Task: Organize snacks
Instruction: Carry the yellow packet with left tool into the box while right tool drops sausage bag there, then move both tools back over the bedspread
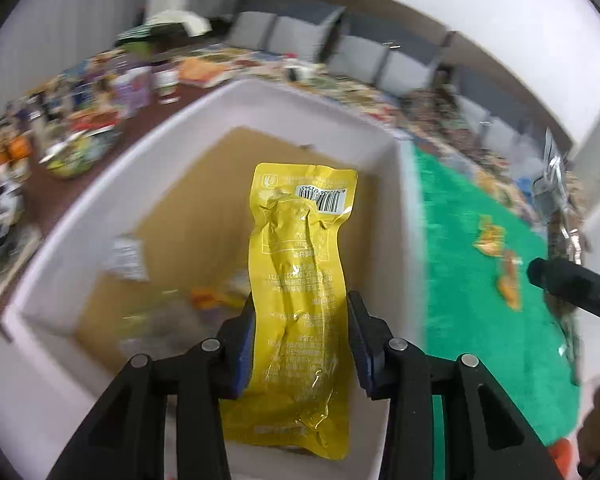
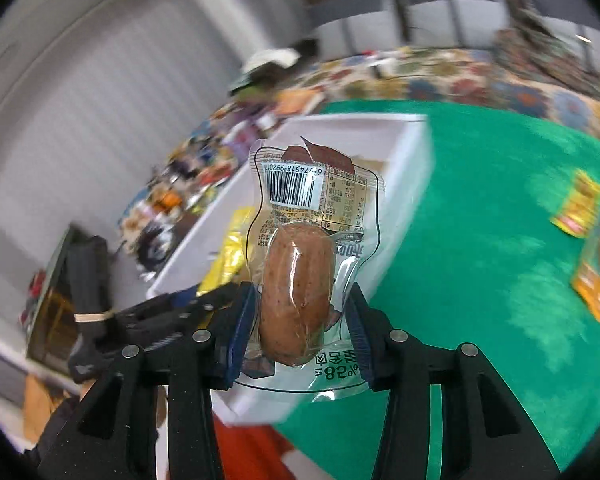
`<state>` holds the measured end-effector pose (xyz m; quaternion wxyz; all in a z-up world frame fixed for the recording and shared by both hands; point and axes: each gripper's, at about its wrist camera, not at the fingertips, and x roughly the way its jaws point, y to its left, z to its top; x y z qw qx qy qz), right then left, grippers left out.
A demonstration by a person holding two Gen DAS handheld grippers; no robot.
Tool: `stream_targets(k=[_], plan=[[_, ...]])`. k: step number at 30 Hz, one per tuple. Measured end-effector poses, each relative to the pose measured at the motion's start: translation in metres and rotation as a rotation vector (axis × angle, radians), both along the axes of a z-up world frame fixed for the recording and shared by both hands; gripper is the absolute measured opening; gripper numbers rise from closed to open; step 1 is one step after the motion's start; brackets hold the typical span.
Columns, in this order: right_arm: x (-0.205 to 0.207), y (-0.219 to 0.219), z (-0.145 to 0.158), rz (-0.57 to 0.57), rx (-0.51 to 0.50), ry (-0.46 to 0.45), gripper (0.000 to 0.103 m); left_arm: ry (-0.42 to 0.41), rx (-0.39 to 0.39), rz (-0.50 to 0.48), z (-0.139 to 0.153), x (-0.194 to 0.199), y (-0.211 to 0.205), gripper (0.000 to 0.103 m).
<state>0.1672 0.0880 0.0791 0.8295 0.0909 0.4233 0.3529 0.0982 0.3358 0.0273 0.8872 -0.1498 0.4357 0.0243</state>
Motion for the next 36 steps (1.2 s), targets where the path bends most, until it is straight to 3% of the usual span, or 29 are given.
stream_targets(k=[3, 4, 5, 8, 10, 13, 15, 21, 24, 28, 32, 36], plan=[[0.002, 0.057, -0.02, 0.075, -0.022, 0.034, 0.055, 0.06, 0.044, 0.085, -0.022, -0.009, 0.024, 0.045], [-0.001, 0.068, -0.026, 0.099, -0.027, 0.048, 0.066, 0.079, 0.046, 0.105, -0.03, -0.012, 0.031, 0.051], [-0.003, 0.079, -0.037, 0.132, -0.045, 0.08, 0.07, 0.088, 0.045, 0.117, -0.035, -0.015, 0.034, 0.06], [-0.014, 0.082, -0.056, 0.148, -0.089, 0.125, 0.069, 0.068, 0.058, 0.152, -0.033, -0.03, 0.038, 0.079], [-0.017, 0.063, -0.057, 0.112, -0.092, 0.092, 0.07, 0.02, 0.053, 0.168, -0.024, -0.035, 0.034, 0.082], [-0.019, 0.017, -0.057, 0.018, -0.123, -0.01, 0.076, -0.063, 0.001, 0.138, -0.004, -0.037, 0.012, 0.087], [-0.017, -0.024, -0.069, -0.07, -0.213, -0.091, 0.078, -0.117, -0.029, 0.092, 0.01, -0.032, -0.012, 0.091], [-0.028, -0.178, -0.14, -0.34, -0.506, -0.106, 0.078, -0.216, -0.093, -0.186, 0.034, -0.019, -0.139, 0.101], [-0.039, -0.252, -0.159, -0.476, -0.542, -0.069, 0.078, -0.165, -0.091, -0.325, 0.014, -0.003, -0.211, 0.103], [-0.044, -0.319, -0.172, -0.617, -0.511, -0.02, 0.078, -0.042, -0.029, -0.421, -0.042, 0.03, -0.289, 0.103], [-0.041, -0.34, -0.174, -0.667, -0.473, -0.018, 0.078, 0.021, 0.045, -0.439, -0.084, 0.059, -0.335, 0.102], [-0.036, -0.346, -0.182, -0.698, -0.442, -0.04, 0.079, 0.039, 0.114, -0.421, -0.115, 0.084, -0.352, 0.102]])
